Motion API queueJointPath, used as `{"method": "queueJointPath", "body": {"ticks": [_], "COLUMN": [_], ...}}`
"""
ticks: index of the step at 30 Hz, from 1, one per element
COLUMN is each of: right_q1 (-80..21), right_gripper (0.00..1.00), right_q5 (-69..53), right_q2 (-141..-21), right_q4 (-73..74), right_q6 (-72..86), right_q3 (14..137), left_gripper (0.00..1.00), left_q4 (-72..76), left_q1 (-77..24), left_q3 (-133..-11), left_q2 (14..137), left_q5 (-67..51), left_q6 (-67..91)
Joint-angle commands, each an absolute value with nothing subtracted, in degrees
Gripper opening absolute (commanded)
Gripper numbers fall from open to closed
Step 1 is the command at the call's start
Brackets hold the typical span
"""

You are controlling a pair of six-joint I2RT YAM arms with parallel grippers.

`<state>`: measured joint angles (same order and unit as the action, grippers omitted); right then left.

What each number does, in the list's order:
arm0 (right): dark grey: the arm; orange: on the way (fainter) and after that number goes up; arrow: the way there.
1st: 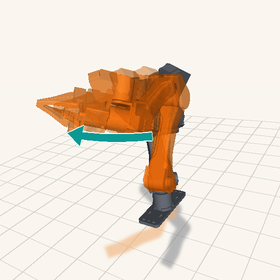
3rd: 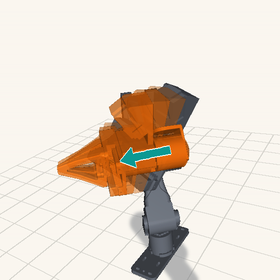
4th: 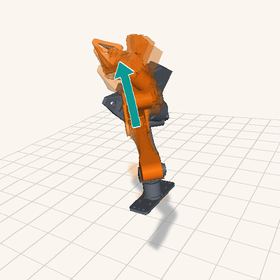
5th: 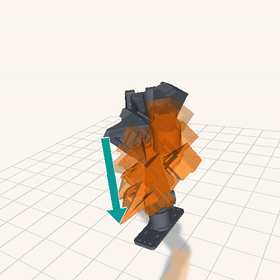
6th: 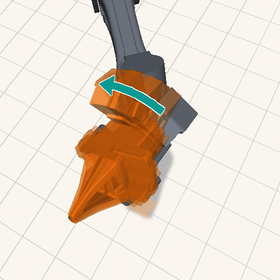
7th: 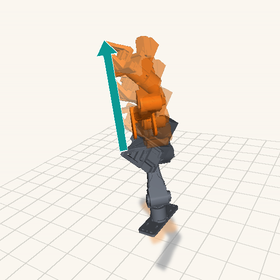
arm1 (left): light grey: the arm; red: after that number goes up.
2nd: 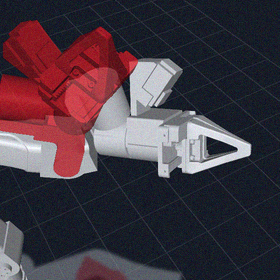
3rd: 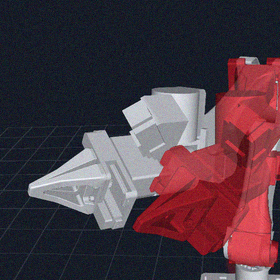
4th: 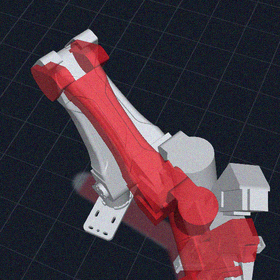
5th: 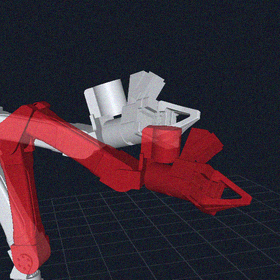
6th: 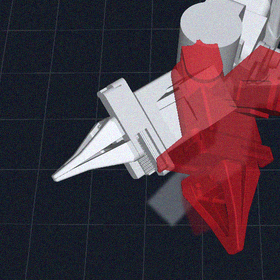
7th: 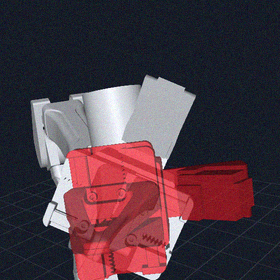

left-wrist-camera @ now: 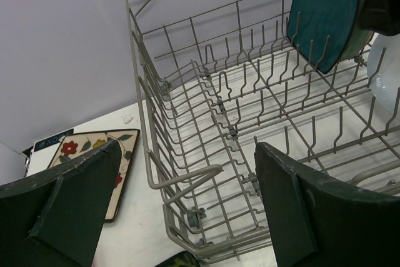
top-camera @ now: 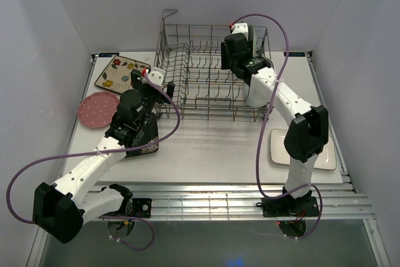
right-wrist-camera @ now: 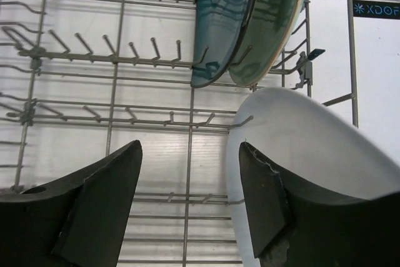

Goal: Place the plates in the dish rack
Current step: Insert the plate into the dish rack, then pick up the plate at the center of the board.

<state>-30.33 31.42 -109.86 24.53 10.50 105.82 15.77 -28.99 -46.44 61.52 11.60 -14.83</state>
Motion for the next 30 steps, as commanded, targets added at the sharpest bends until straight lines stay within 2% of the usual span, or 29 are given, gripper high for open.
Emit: {"method": "queueJointPath", "body": {"ticks": [1, 5, 16, 30], "right_q1": [-32.2, -33.7, -38.8, -43.5], "right_gripper": [0.71, 0.75, 0.9, 0.91], "right_q5": [30.5, 28.8, 30.3, 27.9], "right_q2": [-103.3, -98.4, -86.8, -69.9], "right_q4": [17.8, 14.0, 10.4, 8.3], "right_q6": [10.7, 10.8, 11.7, 14.6], "right_q3": [101.1, 91.7, 77.1, 62.0], "left_gripper": [0.98, 0.98, 0.98, 0.98], "left_q4": [16.8, 16.8, 16.9, 17.4], "left_q1": [-29.1, -29.1, -29.1, -29.0], "left_q3": [-46.2, -46.4, -45.5, -37.8], "left_q2": [60.4, 60.4, 59.3, 52.0], "left_q5": [12.5, 13.3, 14.2, 17.2], "left_q6": [-14.9, -15.0, -15.5, -18.1]}}
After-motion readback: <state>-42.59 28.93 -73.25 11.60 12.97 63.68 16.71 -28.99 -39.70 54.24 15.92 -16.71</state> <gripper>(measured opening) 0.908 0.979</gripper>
